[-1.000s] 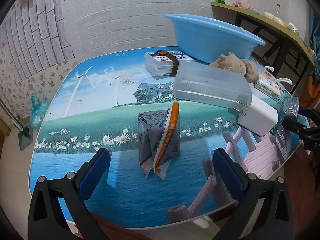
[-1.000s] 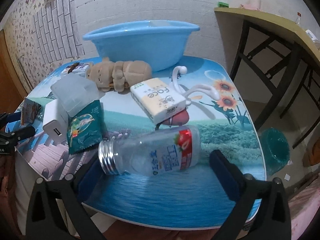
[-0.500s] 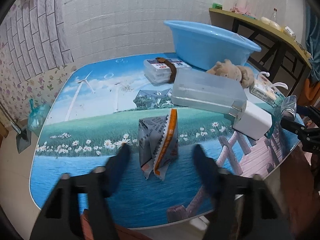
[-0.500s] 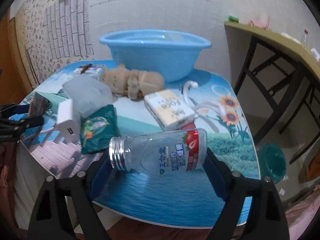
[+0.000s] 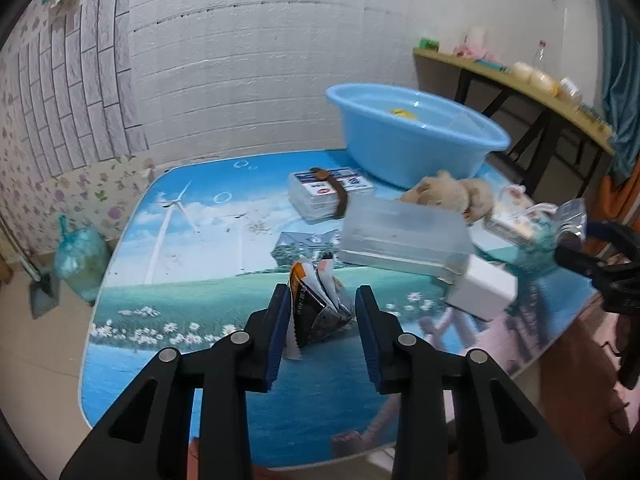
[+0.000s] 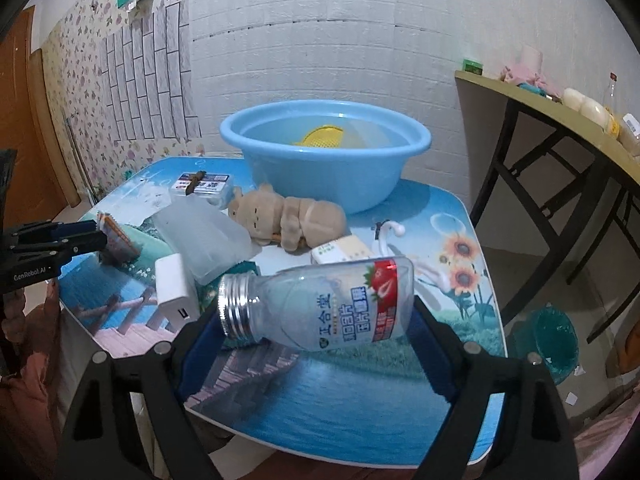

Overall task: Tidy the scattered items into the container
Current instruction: 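Carry the grey packet and water bottle over the basin and release both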

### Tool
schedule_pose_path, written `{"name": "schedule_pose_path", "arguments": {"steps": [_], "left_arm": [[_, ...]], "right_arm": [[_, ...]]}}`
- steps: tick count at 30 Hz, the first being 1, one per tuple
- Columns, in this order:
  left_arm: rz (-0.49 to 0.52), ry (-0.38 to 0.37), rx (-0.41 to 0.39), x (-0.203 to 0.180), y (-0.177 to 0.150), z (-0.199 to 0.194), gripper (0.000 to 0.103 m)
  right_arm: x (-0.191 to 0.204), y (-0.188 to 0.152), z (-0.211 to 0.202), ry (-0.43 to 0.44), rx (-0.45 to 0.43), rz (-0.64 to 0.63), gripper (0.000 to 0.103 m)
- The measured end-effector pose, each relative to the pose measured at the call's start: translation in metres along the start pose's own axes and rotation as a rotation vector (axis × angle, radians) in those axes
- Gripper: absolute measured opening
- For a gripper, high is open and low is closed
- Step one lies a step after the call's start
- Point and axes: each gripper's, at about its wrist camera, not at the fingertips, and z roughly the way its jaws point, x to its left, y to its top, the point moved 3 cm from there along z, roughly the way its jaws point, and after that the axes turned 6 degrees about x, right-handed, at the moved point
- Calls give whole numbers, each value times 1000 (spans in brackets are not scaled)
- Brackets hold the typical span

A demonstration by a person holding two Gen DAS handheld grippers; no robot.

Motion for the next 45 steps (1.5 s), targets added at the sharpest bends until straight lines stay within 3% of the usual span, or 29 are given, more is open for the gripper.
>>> {"name": "schedule_pose_path", "arguments": {"steps": [3, 7, 11, 14, 20, 31, 45], "left_arm": [[4, 20, 35, 1, -1, 8, 35], [7, 17, 71, 1, -4, 17, 47], [16, 14, 106, -1, -7, 30, 48], [11, 5, 105, -1, -5, 34, 33], [30, 0, 40, -3, 5, 17, 28], [42, -68, -93, -18, 68, -29, 29], [100, -104, -72, -61, 144, 21, 29]], "right_arm": [[0, 0, 3, 9, 6, 4, 87], [-2, -2, 7, 21, 16, 10, 87], [-4, -2, 10, 26, 17, 14, 87], [-5, -1, 11, 24, 22, 19, 87], [-8, 4, 7, 27, 7, 27, 87], [-7, 51, -15, 34, -93, 1, 87], [-20, 108, 23, 54, -116, -9, 87]]}}
